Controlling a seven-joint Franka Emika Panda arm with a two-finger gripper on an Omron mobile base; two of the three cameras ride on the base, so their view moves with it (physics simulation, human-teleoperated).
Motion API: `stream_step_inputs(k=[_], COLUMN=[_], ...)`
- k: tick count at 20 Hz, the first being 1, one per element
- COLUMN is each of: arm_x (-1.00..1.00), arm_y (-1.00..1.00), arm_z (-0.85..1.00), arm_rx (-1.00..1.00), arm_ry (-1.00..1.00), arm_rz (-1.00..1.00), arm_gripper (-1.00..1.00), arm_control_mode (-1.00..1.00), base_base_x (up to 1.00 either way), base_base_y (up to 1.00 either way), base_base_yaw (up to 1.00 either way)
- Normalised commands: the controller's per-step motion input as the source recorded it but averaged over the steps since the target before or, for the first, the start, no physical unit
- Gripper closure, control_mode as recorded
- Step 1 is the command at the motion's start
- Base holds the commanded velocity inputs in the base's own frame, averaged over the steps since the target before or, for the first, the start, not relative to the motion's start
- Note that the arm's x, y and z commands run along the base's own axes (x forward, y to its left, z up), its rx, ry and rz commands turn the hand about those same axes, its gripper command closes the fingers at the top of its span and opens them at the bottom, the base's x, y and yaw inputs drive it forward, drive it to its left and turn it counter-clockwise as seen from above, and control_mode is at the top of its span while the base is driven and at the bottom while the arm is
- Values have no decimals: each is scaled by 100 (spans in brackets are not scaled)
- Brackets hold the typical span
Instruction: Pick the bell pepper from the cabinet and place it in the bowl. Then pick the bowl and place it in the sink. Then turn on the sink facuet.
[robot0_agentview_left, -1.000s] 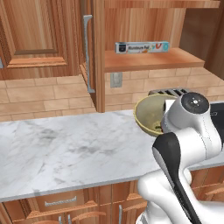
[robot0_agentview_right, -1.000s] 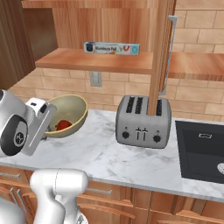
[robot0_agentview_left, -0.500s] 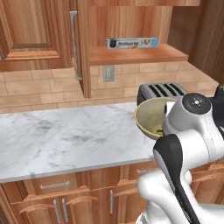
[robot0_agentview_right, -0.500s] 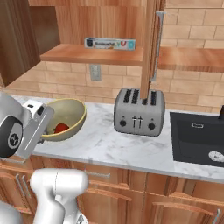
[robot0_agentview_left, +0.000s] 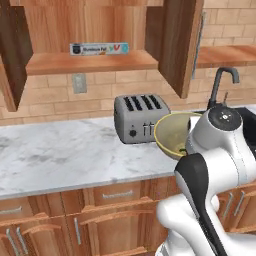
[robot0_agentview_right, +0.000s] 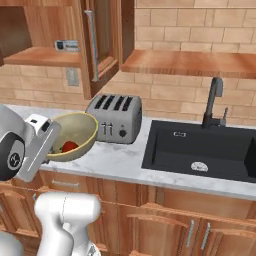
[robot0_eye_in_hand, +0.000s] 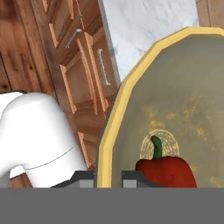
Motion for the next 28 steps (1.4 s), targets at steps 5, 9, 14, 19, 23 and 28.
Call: stream_step_inputs(k=[5, 9, 14, 19, 23, 28], arm_x=[0, 0, 0, 0, 0, 0], arm_y=[0, 0, 0, 0, 0, 0], arm_z=[0, 0, 0, 0, 0, 0], arm_rx=[0, 0, 0, 0, 0, 0], arm_ry=[0, 0, 0, 0, 0, 0], arm_rz=[0, 0, 0, 0, 0, 0], arm_gripper=[100, 100, 100, 100, 100, 100], arm_control_mode=[100, 100, 100, 100, 100, 100], base_base_x=[0, -5, 0, 0, 3, 30], base_base_y=[-100, -98, -98, -81, -47, -10], base_base_yaw=[0, 0, 0, 1, 0, 0])
